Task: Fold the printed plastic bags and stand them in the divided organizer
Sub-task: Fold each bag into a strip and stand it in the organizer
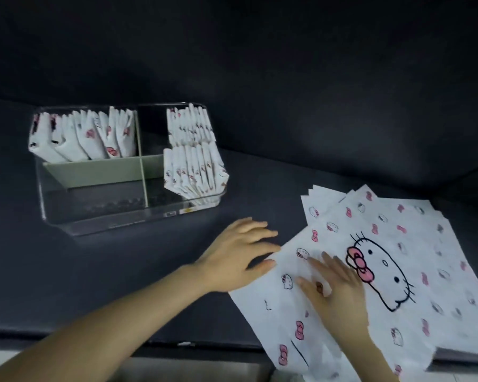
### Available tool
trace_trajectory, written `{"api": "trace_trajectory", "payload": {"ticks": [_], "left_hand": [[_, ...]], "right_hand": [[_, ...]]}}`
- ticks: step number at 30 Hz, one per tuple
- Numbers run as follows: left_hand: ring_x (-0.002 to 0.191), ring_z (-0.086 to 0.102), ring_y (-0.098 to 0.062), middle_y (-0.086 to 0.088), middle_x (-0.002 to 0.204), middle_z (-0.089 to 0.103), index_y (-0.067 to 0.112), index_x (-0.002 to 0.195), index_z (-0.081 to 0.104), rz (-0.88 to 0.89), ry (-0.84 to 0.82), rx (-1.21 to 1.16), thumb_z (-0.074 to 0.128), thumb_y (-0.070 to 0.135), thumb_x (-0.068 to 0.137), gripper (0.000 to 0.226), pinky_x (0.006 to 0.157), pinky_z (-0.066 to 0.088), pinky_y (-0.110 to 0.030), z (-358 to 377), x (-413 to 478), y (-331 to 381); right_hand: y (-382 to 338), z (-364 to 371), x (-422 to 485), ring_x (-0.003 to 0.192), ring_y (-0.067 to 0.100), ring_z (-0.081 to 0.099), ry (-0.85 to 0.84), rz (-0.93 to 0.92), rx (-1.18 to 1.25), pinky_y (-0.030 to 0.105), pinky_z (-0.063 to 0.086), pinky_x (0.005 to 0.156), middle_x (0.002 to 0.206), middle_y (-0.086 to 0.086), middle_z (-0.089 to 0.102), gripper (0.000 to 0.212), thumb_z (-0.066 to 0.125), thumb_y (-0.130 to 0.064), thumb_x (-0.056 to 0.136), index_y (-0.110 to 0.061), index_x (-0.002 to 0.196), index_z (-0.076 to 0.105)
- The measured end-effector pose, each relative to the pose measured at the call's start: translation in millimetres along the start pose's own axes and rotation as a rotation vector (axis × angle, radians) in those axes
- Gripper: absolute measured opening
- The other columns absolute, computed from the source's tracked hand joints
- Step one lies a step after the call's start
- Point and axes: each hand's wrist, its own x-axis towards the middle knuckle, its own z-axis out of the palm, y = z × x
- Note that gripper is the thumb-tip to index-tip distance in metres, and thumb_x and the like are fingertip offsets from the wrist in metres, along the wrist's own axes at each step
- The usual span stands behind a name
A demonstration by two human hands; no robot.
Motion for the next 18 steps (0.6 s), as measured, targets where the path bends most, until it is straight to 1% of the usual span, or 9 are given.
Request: {"api": "trace_trajectory", "payload": {"ticks": [3, 5, 8, 10, 11, 13, 14, 16, 18], "left_hand": [[0.141, 0.03, -0.02, 0.001, 0.145, 0.047, 0.028, 0.125, 0.063, 0.006, -0.147, 0.018, 0.032, 0.054, 0.095, 0.05, 0.118, 0.008, -0.036, 27.9, -2.0, -1.4], [0.143, 0.025, -0.017, 0.001, 0.147, 0.044, 0.03, 0.126, 0.062, -0.007, -0.152, 0.014, 0.023, 0.061, 0.096, 0.058, 0.119, 0.008, -0.037, 37.2, -5.6, -2.6], [0.141, 0.022, -0.004, 0.007, 0.144, 0.046, 0.031, 0.123, 0.064, -0.114, -0.049, -0.162, 0.021, 0.07, 0.092, 0.066, 0.119, 0.011, -0.028, 27.6, -3.1, 4.9], [0.14, 0.024, 0.003, 0.014, 0.142, 0.047, 0.032, 0.121, 0.063, -0.208, 0.012, -0.383, 0.034, 0.071, 0.088, 0.059, 0.115, 0.013, -0.016, 6.4, 3.9, 13.2], [0.138, 0.026, 0.005, 0.016, 0.14, 0.05, 0.031, 0.12, 0.064, -0.266, 0.023, -0.527, 0.044, 0.067, 0.085, 0.054, 0.112, 0.016, -0.011, -6.6, 6.9, 16.7], [0.136, 0.033, 0.003, 0.014, 0.135, 0.056, 0.021, 0.121, 0.064, -0.358, 0.022, -0.821, 0.051, 0.05, 0.081, 0.05, 0.108, 0.024, -0.01, -30.8, 8.6, 18.4], [0.136, 0.034, 0.002, 0.013, 0.134, 0.057, 0.018, 0.123, 0.062, -0.375, 0.01, -0.912, 0.051, 0.042, 0.079, 0.051, 0.109, 0.026, -0.012, -40.8, 7.6, 17.2], [0.137, 0.034, 0.0, 0.011, 0.137, 0.056, 0.015, 0.126, 0.059, -0.359, -0.042, -0.949, 0.052, 0.024, 0.075, 0.053, 0.11, 0.027, -0.016, -56.1, 4.0, 15.6], [0.136, 0.036, -0.001, 0.009, 0.136, 0.056, 0.015, 0.128, 0.058, -0.343, -0.108, -0.873, 0.053, 0.01, 0.072, 0.056, 0.108, 0.028, -0.015, -61.0, 1.3, 15.1]], "right_hand": [[18.8, 18.6, -14.2, 0.125, 0.031, 0.052, -0.05, 0.003, 0.014, 0.043, 0.029, 0.104, 0.131, 0.003, 0.06, 0.064, 0.031, -0.069, 0.09, -0.024, 0.108, 0.074], [21.5, 22.8, -12.2, 0.127, 0.026, 0.048, 0.005, -0.026, 0.103, 0.04, 0.025, 0.106, 0.127, -0.005, 0.061, 0.058, 0.031, -0.062, 0.095, -0.025, 0.101, 0.075], [24.8, 22.3, -7.8, 0.128, 0.016, 0.048, 0.063, -0.031, 0.257, 0.038, 0.02, 0.111, 0.118, -0.021, 0.062, 0.037, 0.045, -0.052, 0.091, -0.031, 0.096, 0.075], [17.9, 10.5, -5.5, 0.128, 0.004, 0.047, 0.037, 0.03, 0.467, 0.032, 0.016, 0.115, 0.112, -0.034, 0.059, 0.014, 0.058, -0.038, 0.089, -0.04, 0.094, 0.071], [10.4, 0.3, -4.6, 0.124, -0.002, 0.049, -0.023, 0.075, 0.619, 0.026, 0.017, 0.115, 0.107, -0.036, 0.061, 0.015, 0.064, -0.028, 0.089, -0.041, 0.094, 0.071], [-5.8, -24.9, -1.9, 0.108, -0.006, 0.059, -0.194, 0.175, 0.933, 0.015, 0.031, 0.105, 0.099, -0.025, 0.07, 0.023, 0.066, -0.011, 0.088, -0.032, 0.09, 0.074], [-11.8, -36.5, 1.4, 0.098, -0.006, 0.064, -0.282, 0.223, 1.051, 0.01, 0.041, 0.093, 0.094, -0.017, 0.073, 0.022, 0.065, -0.009, 0.088, -0.028, 0.086, 0.076], [-13.9, -47.8, 11.4, 0.081, -0.005, 0.067, -0.447, 0.282, 1.16, 0.006, 0.046, 0.069, 0.084, -0.01, 0.075, 0.018, 0.064, -0.013, 0.088, -0.023, 0.08, 0.077], [-12.9, -50.9, 19.8, 0.071, -0.003, 0.067, -0.56, 0.312, 1.216, 0.007, 0.046, 0.06, 0.077, -0.009, 0.073, 0.018, 0.063, -0.014, 0.089, -0.02, 0.078, 0.075]]}}
